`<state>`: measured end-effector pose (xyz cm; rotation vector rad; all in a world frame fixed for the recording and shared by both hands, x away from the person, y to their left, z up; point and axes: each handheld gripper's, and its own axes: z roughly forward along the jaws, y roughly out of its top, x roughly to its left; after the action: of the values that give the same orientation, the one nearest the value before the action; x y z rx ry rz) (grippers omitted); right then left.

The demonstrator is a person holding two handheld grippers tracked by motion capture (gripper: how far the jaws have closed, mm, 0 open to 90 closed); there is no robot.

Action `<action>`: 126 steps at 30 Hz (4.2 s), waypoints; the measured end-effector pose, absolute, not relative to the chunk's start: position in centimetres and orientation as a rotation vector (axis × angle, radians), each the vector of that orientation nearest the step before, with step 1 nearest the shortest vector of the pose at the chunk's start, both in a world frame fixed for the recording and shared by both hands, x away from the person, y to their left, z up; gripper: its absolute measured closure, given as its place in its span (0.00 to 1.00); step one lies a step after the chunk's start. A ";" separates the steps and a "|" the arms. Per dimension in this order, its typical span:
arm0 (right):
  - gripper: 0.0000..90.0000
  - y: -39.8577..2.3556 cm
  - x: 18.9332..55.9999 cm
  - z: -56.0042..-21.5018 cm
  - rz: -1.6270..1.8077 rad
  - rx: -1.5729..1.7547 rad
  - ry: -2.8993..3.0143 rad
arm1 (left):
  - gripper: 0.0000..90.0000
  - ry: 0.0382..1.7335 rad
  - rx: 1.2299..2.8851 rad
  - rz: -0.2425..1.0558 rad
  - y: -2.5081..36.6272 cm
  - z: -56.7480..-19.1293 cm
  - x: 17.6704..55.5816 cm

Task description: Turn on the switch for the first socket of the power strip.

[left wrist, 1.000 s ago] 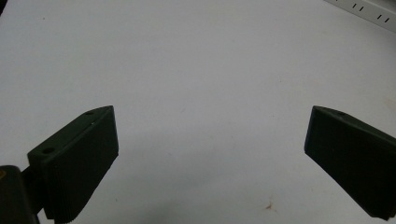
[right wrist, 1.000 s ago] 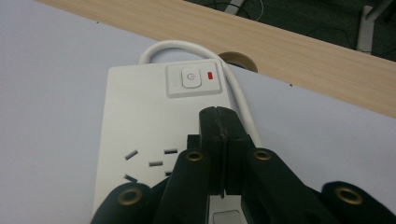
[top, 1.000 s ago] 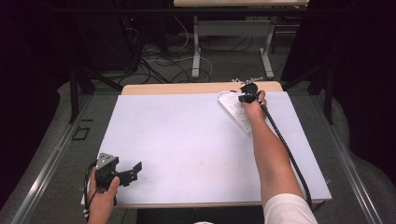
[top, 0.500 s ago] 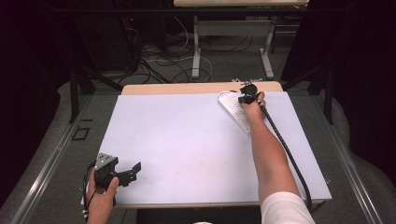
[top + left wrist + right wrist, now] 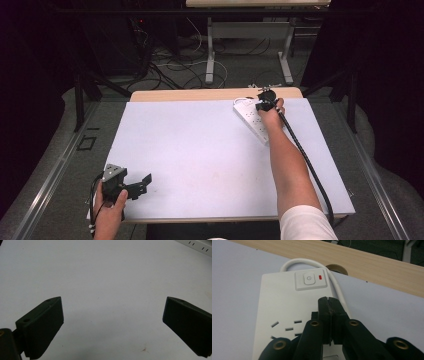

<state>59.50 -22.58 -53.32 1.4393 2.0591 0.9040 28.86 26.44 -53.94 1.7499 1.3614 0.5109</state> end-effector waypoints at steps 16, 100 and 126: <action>1.00 -22.8 59.6 -53.5 0.936 1.464 2.038 | 0.04 1.362 1.751 0.504 26.1 -54.0 28.8; 0.67 -22.9 56.8 -49.4 0.845 1.535 2.102 | 0.05 1.306 1.789 0.487 25.1 -53.8 29.6; 0.14 -21.5 53.9 -48.3 0.749 1.559 2.177 | 0.05 1.283 1.799 0.492 24.8 -53.9 29.6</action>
<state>53.90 -21.53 -48.32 1.5589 2.1774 0.7486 29.63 24.76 -53.86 1.7994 1.2827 0.4924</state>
